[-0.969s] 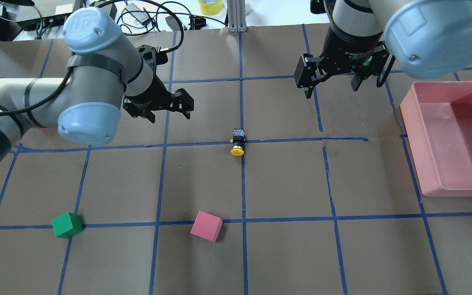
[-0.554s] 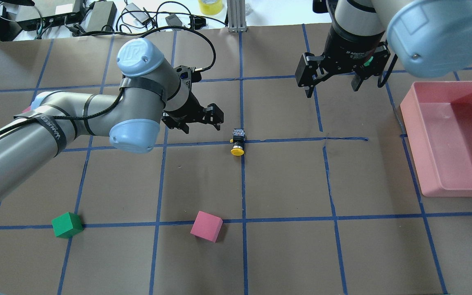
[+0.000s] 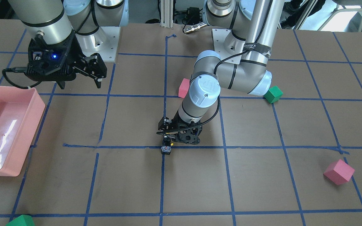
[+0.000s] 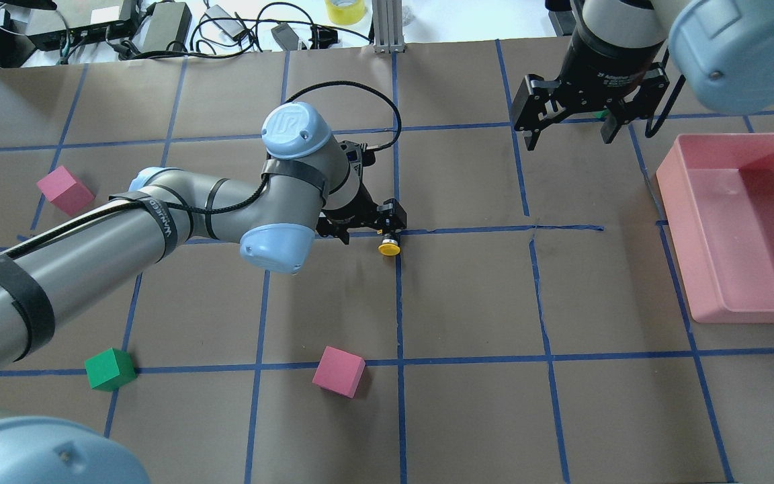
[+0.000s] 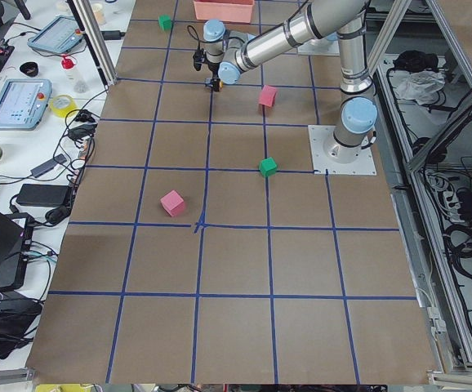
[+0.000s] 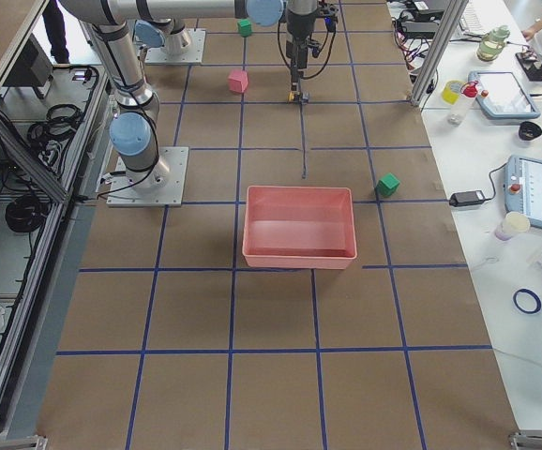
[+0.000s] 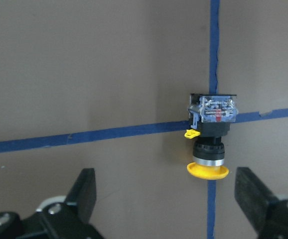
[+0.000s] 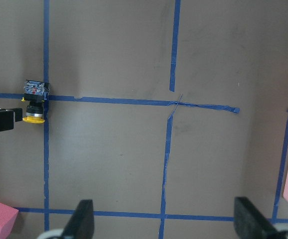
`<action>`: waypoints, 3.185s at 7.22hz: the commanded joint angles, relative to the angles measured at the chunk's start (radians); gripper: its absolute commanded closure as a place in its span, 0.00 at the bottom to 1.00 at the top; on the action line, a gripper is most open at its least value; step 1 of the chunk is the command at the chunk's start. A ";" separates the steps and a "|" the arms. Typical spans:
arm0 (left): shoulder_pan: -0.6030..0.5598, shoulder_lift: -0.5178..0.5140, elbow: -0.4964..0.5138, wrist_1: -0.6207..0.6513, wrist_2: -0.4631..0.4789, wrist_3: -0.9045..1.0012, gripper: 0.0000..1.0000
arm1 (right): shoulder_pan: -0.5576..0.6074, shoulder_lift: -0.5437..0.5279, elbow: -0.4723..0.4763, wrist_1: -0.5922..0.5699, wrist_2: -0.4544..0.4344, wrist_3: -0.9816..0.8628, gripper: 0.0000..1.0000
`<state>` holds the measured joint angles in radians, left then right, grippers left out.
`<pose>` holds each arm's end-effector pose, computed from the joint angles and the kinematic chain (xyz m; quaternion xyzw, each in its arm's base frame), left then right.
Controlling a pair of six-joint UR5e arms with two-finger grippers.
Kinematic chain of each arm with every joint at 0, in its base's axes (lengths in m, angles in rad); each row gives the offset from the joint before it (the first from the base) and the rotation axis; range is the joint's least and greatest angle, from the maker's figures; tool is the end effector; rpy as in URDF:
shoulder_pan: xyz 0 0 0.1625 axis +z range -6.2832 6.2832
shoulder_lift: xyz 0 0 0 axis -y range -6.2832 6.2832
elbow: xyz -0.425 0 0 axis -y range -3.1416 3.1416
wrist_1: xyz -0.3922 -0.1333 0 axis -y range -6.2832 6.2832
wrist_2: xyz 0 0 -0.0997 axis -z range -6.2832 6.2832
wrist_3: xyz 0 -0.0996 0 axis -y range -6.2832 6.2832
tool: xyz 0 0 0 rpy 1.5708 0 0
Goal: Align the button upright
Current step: 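Grasp the switch body with the left gripper, then rotate the switch with the left gripper so the yellow cap faces up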
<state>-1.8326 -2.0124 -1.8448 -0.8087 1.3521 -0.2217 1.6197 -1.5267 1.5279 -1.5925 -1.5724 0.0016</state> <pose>-0.3002 -0.5218 0.1969 -0.0225 -0.9935 -0.0037 0.1115 0.1580 -0.5055 0.4891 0.0236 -0.9997 0.0103 0.0005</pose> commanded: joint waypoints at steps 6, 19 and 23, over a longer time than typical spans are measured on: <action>-0.025 -0.048 0.001 0.063 -0.001 -0.048 0.10 | -0.014 -0.013 0.001 -0.086 -0.002 0.000 0.00; -0.031 -0.049 0.076 -0.082 -0.164 -0.490 1.00 | -0.012 -0.015 0.006 -0.092 0.000 -0.002 0.00; 0.042 -0.062 0.065 -0.124 -0.380 -0.849 1.00 | -0.012 -0.015 0.008 -0.092 0.000 -0.002 0.00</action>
<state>-1.8148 -2.0700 -1.7739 -0.9136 1.0055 -1.0161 1.6076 -1.5424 1.5349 -1.6842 -1.5723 0.0000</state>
